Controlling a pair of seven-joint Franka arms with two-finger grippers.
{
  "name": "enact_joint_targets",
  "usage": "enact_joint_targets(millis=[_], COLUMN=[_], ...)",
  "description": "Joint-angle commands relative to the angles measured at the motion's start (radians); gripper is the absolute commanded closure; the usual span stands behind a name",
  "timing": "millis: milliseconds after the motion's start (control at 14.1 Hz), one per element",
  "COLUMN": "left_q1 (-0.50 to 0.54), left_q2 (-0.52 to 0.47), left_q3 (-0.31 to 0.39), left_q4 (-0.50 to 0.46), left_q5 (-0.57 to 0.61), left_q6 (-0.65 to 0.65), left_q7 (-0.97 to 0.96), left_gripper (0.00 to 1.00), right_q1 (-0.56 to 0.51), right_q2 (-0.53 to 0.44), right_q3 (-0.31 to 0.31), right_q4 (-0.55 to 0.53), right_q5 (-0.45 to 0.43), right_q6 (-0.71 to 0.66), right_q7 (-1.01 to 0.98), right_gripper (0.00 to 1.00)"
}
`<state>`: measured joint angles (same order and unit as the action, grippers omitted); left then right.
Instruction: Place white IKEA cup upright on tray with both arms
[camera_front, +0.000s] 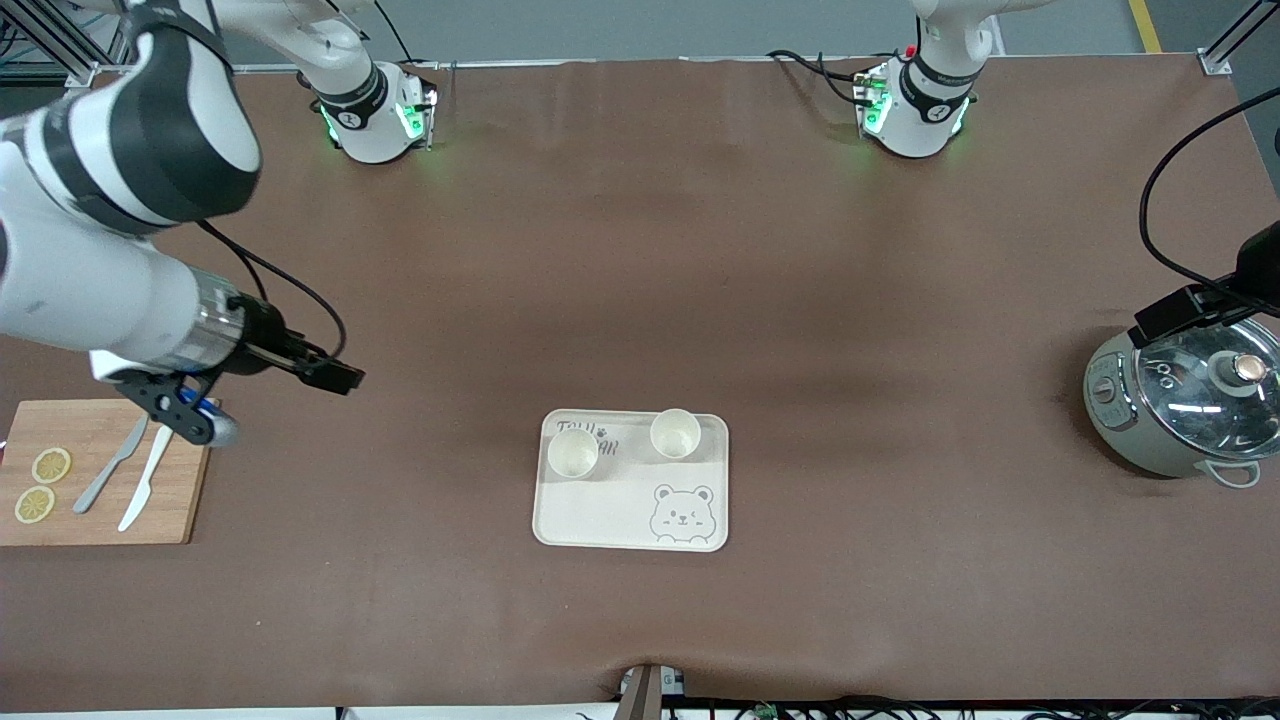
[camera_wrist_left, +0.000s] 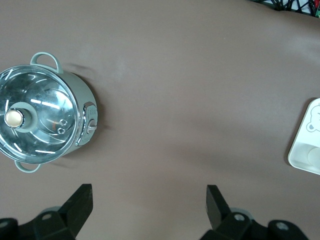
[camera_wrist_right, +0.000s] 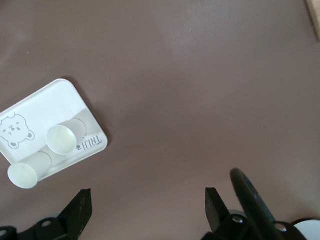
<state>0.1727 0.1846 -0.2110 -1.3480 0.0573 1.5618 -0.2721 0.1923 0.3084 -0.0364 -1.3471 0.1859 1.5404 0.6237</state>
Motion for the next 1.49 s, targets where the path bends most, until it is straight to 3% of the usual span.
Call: enact_joint_targets(millis=[0, 356, 569, 853, 1422], left_q1=[0.004, -0.013, -0.103, -0.121, -0.121], left_q2=[-0.05, -0.114, -0.198, -0.254, -0.244], left_q3=[-0.013, -0.008, 0.096, 0.124, 0.116], left_q4=[-0.023, -0.069, -0.187, -0.247, -0.237], left_q5=[0.024, 0.009, 0.004, -0.007, -0.005], left_q6=[-0.029, -0.043, -0.014, -0.014, -0.014], left_q7=[0.022, 0.08, 0.123, 0.143, 0.145], left_gripper=[0.0, 0.0, 0.0, 0.0, 0.0], right_q1=[-0.071, -0.148, -0.229, -0.231, -0.237], right_q2=[-0.156, -0.244, -0.285, -0.347, -0.344], right_q3=[0.012, 0.01, 0.01, 0.012, 0.012], right_q4=[-0.148, -0.149, -0.15, -0.165, -0.191], right_q5=[-0.026, -0.158, -0.161, -0.163, -0.157], right_q6=[0.015, -0.058, -0.094, -0.128, -0.135], right_q7=[-0.236, -0.586, -0.743, -0.748, -0.737], right_gripper=[0.0, 0.0, 0.0, 0.0, 0.0])
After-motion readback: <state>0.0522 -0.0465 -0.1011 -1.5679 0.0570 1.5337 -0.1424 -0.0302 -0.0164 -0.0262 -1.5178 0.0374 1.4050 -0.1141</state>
